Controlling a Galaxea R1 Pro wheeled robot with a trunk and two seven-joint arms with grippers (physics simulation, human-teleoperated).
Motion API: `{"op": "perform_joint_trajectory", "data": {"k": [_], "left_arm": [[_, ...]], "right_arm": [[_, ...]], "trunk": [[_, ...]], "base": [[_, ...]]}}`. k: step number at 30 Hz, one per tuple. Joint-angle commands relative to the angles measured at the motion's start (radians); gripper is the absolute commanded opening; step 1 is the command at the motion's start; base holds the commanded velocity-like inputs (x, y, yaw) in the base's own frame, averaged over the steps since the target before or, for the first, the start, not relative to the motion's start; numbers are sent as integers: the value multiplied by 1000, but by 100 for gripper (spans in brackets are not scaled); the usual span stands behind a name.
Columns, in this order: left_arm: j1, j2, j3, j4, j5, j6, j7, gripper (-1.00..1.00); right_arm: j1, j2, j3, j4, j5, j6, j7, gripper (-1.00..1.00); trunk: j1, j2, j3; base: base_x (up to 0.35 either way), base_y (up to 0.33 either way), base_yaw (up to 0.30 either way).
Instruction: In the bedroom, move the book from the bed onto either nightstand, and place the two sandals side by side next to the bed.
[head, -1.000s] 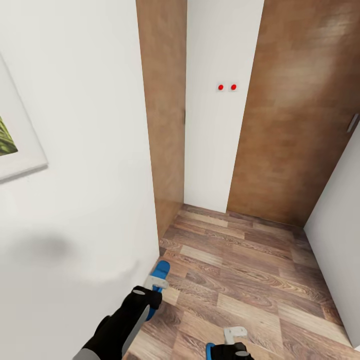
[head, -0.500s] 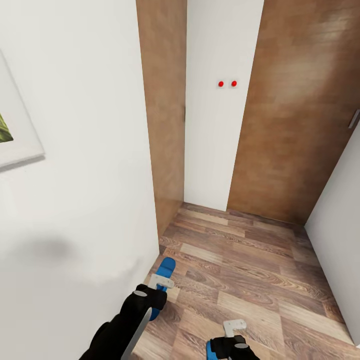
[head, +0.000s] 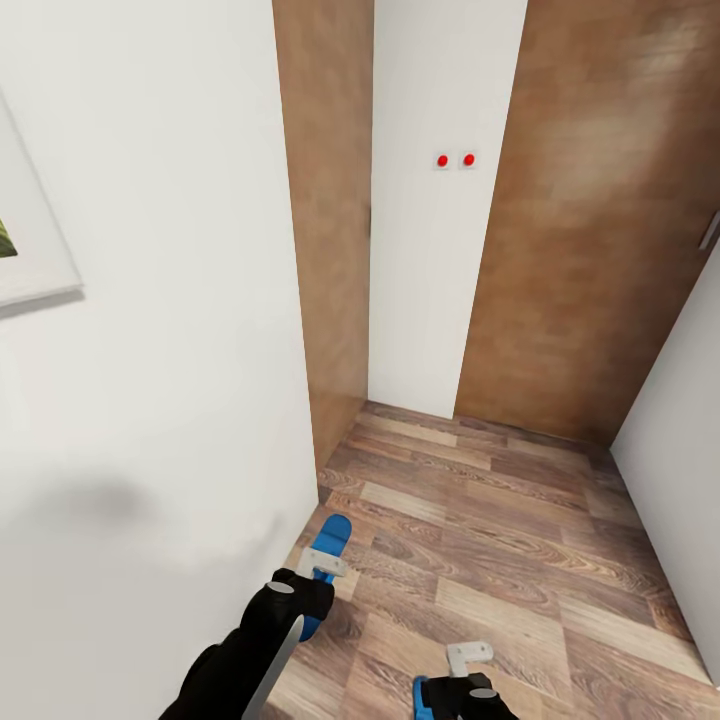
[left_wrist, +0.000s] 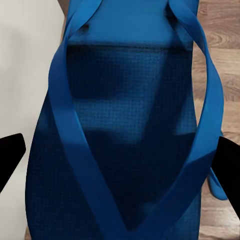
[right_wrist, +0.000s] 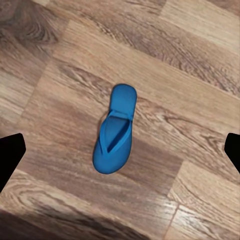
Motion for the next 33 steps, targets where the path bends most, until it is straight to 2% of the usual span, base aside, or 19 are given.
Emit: {"op": "perform_joint_trajectory", "data": {"k": [1,33], "left_arm": [[-1,0,-2,0,9,3,9,-100],[-1,0,-2,3,8,1,15,-100]], "right_arm": [[0,1,-2,-2,10,7,-2,100],[0,0,-3,-1,10,8,-2,100]], "trunk": [[4,-8,-4],[127,-232,-104]], "base": [[0,0,0],[0,0,0]]}}
